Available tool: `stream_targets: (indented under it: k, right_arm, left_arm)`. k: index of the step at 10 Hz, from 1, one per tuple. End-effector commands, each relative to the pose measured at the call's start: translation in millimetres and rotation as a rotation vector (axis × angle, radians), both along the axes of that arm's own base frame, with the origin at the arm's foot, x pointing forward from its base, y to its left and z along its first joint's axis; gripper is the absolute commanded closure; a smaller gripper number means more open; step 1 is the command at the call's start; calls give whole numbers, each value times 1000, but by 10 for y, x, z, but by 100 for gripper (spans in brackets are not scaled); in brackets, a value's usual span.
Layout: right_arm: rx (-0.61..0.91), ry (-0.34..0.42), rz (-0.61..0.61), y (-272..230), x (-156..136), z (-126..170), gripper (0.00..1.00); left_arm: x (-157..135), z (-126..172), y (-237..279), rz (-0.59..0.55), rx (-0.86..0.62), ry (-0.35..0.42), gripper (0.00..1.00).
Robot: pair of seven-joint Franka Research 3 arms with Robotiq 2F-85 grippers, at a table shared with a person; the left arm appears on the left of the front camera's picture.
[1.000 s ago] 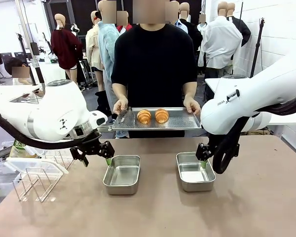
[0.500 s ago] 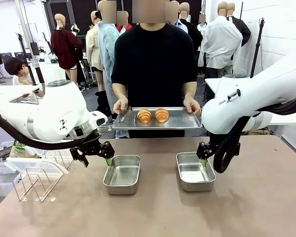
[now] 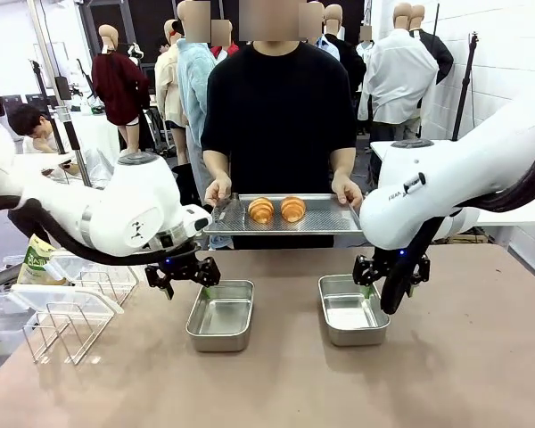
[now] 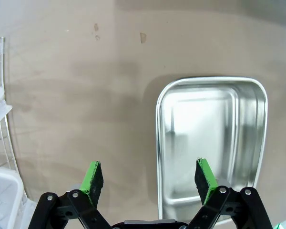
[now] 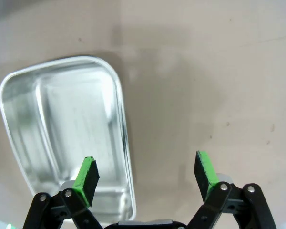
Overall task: Place the bread in airtight containers.
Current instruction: Lift both Airtight Container.
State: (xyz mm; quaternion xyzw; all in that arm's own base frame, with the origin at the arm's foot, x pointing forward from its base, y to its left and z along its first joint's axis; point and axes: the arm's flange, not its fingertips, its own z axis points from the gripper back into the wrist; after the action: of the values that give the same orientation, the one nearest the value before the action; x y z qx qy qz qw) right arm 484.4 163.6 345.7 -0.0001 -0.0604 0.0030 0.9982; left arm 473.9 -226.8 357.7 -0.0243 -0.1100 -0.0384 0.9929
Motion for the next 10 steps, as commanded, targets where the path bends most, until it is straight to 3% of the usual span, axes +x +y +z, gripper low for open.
stream_targets:
  k: [1,5,9,10]
  right_arm:
    - [-46,-19,-47,133,126,-141,0]
    - [-33,-11,-60,97,191,-320,0]
    - [-8,-21,-43,111,184,-412,0]
    - [-14,-18,-41,103,176,-415,18]
  left_arm:
    - [97,-81,-194,37,42,-3,0]
    - [82,-295,-216,30,96,11,0]
    - [76,-400,-139,48,33,-5,0]
    - [79,-379,-124,40,27,-5,17]
